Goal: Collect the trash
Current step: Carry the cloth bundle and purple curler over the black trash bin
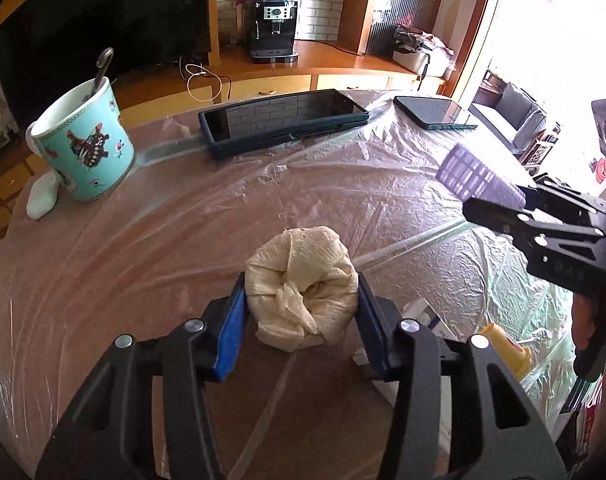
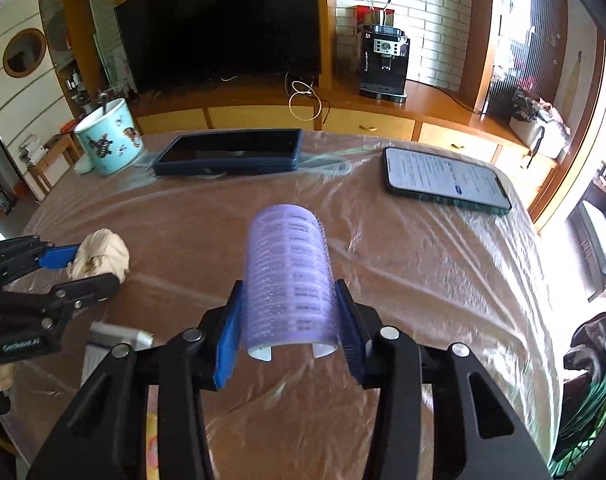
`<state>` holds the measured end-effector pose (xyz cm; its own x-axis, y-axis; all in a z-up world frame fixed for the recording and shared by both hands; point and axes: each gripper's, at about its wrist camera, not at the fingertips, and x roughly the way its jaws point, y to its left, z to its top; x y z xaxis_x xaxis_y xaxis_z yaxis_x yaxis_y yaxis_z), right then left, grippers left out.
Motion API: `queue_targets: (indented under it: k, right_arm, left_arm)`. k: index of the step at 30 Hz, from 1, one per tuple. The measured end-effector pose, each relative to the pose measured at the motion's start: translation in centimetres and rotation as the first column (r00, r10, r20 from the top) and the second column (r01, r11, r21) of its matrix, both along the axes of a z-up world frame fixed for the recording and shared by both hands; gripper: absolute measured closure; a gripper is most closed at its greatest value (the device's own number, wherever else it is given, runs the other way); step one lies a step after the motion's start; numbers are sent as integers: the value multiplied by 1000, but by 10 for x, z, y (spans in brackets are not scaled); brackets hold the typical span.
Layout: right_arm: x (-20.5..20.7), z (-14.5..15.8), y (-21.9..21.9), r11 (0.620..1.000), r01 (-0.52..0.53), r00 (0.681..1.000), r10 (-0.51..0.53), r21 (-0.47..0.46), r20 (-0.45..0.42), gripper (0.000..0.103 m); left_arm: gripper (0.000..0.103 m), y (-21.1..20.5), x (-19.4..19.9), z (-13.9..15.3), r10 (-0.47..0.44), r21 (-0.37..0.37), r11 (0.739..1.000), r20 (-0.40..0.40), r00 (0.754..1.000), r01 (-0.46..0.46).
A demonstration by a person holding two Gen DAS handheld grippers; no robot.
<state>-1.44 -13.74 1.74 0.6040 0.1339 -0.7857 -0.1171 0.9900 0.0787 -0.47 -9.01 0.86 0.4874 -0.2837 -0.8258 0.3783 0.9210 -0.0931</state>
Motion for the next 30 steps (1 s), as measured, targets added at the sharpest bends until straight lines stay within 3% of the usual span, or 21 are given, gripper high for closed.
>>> queue_targets:
  k: [19, 30]
  right_arm:
    - [-76, 24, 11, 996, -51, 997, 47, 76, 59, 60]
    - [-128, 30, 24, 991, -100, 992, 93, 85, 88, 60]
  left_arm:
    - [52, 12, -56, 23, -23, -44, 999, 35, 999, 24]
    - [52, 13, -103, 26, -38, 1, 999, 87, 995, 39]
